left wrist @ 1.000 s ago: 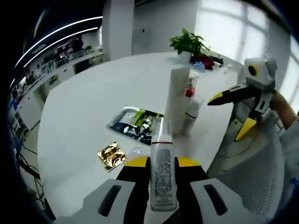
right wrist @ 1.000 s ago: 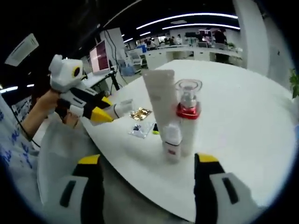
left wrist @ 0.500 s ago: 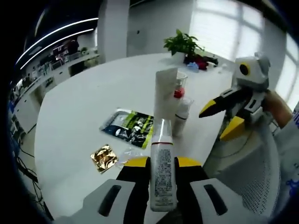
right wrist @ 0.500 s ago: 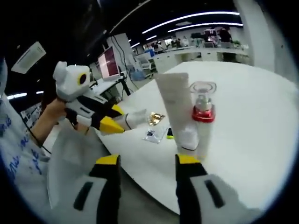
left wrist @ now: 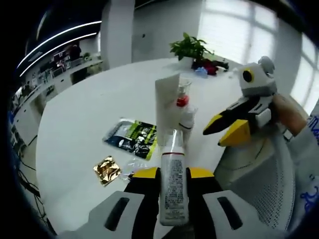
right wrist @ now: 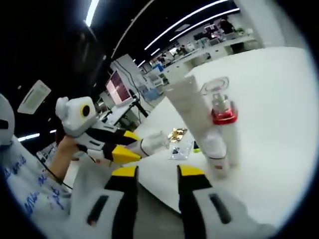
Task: Arrange the skincare products in the storage area until every visible bottle or jar stands upright without overlapping.
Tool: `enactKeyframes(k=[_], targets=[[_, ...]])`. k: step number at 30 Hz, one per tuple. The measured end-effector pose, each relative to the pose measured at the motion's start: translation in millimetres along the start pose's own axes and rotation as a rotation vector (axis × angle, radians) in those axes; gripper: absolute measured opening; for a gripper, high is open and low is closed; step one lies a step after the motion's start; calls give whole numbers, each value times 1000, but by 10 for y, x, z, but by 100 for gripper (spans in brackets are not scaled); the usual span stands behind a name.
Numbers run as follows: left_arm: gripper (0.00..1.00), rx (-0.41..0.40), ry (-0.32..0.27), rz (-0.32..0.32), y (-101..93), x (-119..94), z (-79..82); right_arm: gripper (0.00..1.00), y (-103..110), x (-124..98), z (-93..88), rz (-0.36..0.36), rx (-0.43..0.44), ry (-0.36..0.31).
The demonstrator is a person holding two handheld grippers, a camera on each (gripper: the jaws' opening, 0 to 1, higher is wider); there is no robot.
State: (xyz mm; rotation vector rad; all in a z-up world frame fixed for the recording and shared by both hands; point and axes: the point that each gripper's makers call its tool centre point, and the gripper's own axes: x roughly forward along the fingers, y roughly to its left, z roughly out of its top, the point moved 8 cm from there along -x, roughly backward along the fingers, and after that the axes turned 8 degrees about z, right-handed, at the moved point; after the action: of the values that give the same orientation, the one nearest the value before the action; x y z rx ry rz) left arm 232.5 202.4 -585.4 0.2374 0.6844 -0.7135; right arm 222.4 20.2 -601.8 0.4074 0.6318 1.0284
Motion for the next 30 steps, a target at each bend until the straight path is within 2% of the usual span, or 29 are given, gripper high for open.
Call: enactKeyframes(k=[6,9,14,18,20,25,28,30], targets=[[17,3,0,-12,-30,23,-6,38,-10,71,-21,27,93,-50],[17,-3,-9,-21,-48,36,5,43,-19,122,-36,48,170,-98],[17,-12,-28,-48,-89,43,34,42,-68,181,-64,111,346,-209],[17,-18,-44,-64,-114,45,59,40,-122,198,-113,110,393,-226],[17,-23,-51,-73,-125,43,66,39,-107,193,-88,142,440,-266],[17,-36,-70,-91,-143,35,96,35,-139,162,-64,149,479,-322],[17,-100,-108,-152,-168,33,123,33,-127,156,-39,184,521,-375],[17,-111,-110,-159,-144,34,119,33,-121,143,-29,196,522,-391]])
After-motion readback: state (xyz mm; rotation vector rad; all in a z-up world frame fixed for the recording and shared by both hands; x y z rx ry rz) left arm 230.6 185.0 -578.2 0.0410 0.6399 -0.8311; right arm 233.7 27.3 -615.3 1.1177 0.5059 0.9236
